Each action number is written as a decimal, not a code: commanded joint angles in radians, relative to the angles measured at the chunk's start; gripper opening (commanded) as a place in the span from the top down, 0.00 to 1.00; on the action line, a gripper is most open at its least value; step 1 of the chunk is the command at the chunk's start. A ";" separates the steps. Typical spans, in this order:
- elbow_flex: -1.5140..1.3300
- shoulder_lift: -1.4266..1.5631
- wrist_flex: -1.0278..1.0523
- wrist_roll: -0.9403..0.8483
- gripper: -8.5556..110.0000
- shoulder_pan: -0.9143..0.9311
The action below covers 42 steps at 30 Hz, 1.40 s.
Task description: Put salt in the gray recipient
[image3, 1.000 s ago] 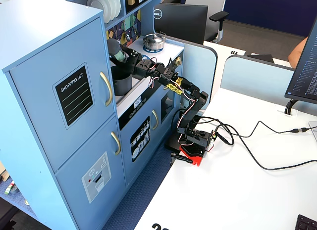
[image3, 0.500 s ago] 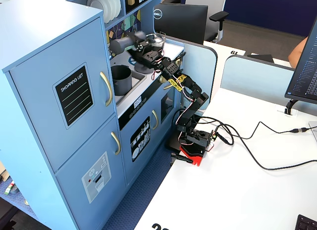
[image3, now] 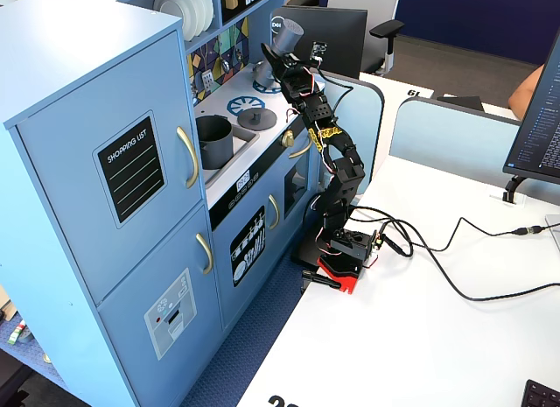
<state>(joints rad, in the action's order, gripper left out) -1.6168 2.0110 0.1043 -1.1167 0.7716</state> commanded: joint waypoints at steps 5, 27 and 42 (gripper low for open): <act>-0.009 -0.084 -0.040 -0.353 0.93 0.107; 0.057 -0.353 -0.121 -0.411 0.93 0.135; 0.066 -0.387 -0.143 -0.348 0.77 0.146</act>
<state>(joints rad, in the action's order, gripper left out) -1.6045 1.5938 -0.0383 -1.5094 0.9004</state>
